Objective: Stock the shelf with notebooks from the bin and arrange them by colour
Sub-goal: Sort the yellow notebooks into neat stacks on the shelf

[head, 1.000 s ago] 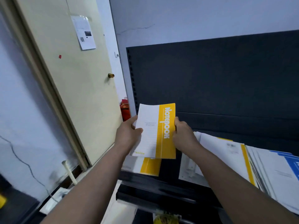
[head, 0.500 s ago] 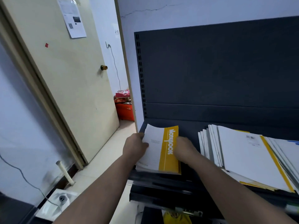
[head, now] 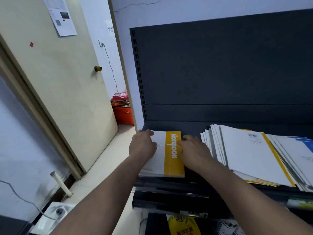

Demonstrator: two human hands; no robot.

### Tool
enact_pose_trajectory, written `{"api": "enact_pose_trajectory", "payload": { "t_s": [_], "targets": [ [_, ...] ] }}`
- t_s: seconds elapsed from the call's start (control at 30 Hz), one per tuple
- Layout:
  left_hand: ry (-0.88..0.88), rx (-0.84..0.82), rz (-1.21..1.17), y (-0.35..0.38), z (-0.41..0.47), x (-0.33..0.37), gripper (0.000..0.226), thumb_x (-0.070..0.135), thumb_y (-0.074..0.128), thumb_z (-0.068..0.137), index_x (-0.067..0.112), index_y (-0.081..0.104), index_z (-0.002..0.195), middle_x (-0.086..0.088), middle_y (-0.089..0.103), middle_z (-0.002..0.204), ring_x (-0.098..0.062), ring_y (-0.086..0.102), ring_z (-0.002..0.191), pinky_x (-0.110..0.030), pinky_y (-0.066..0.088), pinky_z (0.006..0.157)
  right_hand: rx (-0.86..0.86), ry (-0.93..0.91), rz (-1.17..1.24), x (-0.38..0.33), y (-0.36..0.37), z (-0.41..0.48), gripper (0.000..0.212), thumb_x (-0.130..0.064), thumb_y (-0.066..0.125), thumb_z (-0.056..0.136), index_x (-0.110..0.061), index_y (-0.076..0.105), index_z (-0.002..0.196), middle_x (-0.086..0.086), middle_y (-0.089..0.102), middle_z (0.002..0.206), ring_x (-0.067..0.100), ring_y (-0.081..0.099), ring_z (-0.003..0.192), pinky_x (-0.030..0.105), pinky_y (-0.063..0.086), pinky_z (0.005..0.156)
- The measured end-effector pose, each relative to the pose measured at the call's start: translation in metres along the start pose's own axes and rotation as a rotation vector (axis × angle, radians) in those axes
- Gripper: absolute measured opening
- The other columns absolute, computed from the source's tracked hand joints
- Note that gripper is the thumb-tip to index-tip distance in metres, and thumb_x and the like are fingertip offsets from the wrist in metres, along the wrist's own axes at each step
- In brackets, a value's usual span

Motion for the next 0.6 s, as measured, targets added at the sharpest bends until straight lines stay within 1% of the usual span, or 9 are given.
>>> {"api": "enact_pose_trajectory", "payload": {
  "t_s": [0.1,0.17,0.23,0.3,0.33,0.43,0.47,0.53,0.6],
  "targets": [
    [0.142,0.012,-0.016,0.000,-0.004,0.034,0.043,0.025,0.063,0.091,0.025,0.056,0.133,-0.001,0.054,0.135,-0.022,0.051,0.123,-0.036,0.047,0.097,0.115,-0.044,-0.107,0.018,-0.018,-0.013,0.033,-0.023,0.049,0.092,-0.025,0.056,0.124,0.001,0.049,0.133,0.024,0.041,0.124,0.041,0.035,0.096],
    [0.212,-0.008,-0.043,0.004,-0.007,0.062,0.038,0.026,0.062,0.091,0.024,0.060,0.128,0.000,0.057,0.133,-0.021,0.053,0.121,-0.035,0.046,0.097,0.190,-0.007,-0.144,0.040,-0.029,-0.022,0.036,-0.020,0.049,0.091,-0.029,0.055,0.126,-0.002,0.053,0.130,0.021,0.041,0.123,0.038,0.034,0.094],
    [0.267,-0.033,-0.060,0.013,-0.011,0.092,0.030,0.025,0.061,0.091,0.022,0.066,0.120,0.001,0.061,0.127,-0.020,0.056,0.116,-0.034,0.048,0.095,0.218,0.067,-0.149,0.070,-0.039,-0.033,0.040,-0.013,0.048,0.088,-0.030,0.057,0.124,-0.004,0.056,0.127,0.021,0.040,0.124,0.037,0.032,0.094],
    [0.300,-0.071,-0.067,0.023,-0.015,0.119,0.025,0.025,0.061,0.090,0.018,0.069,0.112,0.001,0.065,0.119,-0.020,0.059,0.111,-0.034,0.050,0.091,0.199,0.154,-0.160,0.103,-0.047,-0.044,0.045,-0.009,0.047,0.086,-0.031,0.057,0.124,-0.004,0.056,0.127,0.021,0.039,0.125,0.037,0.033,0.094],
    [0.311,-0.094,-0.071,0.029,-0.016,0.131,0.026,0.025,0.060,0.089,0.018,0.069,0.113,0.001,0.066,0.118,-0.020,0.060,0.110,-0.032,0.050,0.090,0.178,0.200,-0.160,0.121,-0.050,-0.050,0.046,-0.010,0.046,0.087,-0.030,0.055,0.126,-0.003,0.055,0.129,0.022,0.039,0.126,0.037,0.034,0.095],
    [0.294,-0.195,-0.037,0.048,-0.019,0.159,0.038,0.033,0.060,0.090,0.016,0.063,0.124,-0.001,0.062,0.126,-0.021,0.057,0.114,-0.030,0.047,0.092,0.081,0.337,-0.150,0.165,-0.054,-0.067,0.040,-0.021,0.044,0.092,-0.025,0.049,0.132,0.001,0.051,0.134,0.025,0.040,0.126,0.037,0.036,0.097],
    [0.279,-0.231,-0.012,0.054,-0.020,0.167,0.038,0.036,0.060,0.090,0.016,0.062,0.122,-0.002,0.061,0.125,-0.021,0.057,0.112,-0.030,0.047,0.092,0.036,0.371,-0.145,0.176,-0.054,-0.072,0.037,-0.027,0.043,0.094,-0.023,0.049,0.130,0.003,0.052,0.133,0.026,0.042,0.124,0.037,0.037,0.096],
    [0.226,-0.276,0.017,0.065,-0.025,0.179,0.032,0.043,0.060,0.088,0.017,0.061,0.107,-0.002,0.060,0.111,-0.019,0.057,0.100,-0.032,0.049,0.089,-0.047,0.410,-0.104,0.190,-0.054,-0.078,0.034,-0.038,0.040,0.095,-0.021,0.050,0.123,0.005,0.056,0.127,0.027,0.048,0.118,0.035,0.038,0.088],
    [0.178,-0.282,0.027,0.073,-0.029,0.187,0.038,0.048,0.062,0.085,0.016,0.063,0.104,0.000,0.061,0.106,-0.018,0.059,0.096,-0.032,0.051,0.084,-0.085,0.407,-0.061,0.196,-0.051,-0.079,0.032,-0.042,0.040,0.094,-0.021,0.052,0.116,0.005,0.059,0.121,0.027,0.050,0.114,0.034,0.036,0.081]
  ]
}}
Point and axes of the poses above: each hand's wrist, its own z-axis towards the middle knuckle, its own y-axis out of the palm, x = y × z, the point moved 1 cm from there along z, towards the middle knuckle
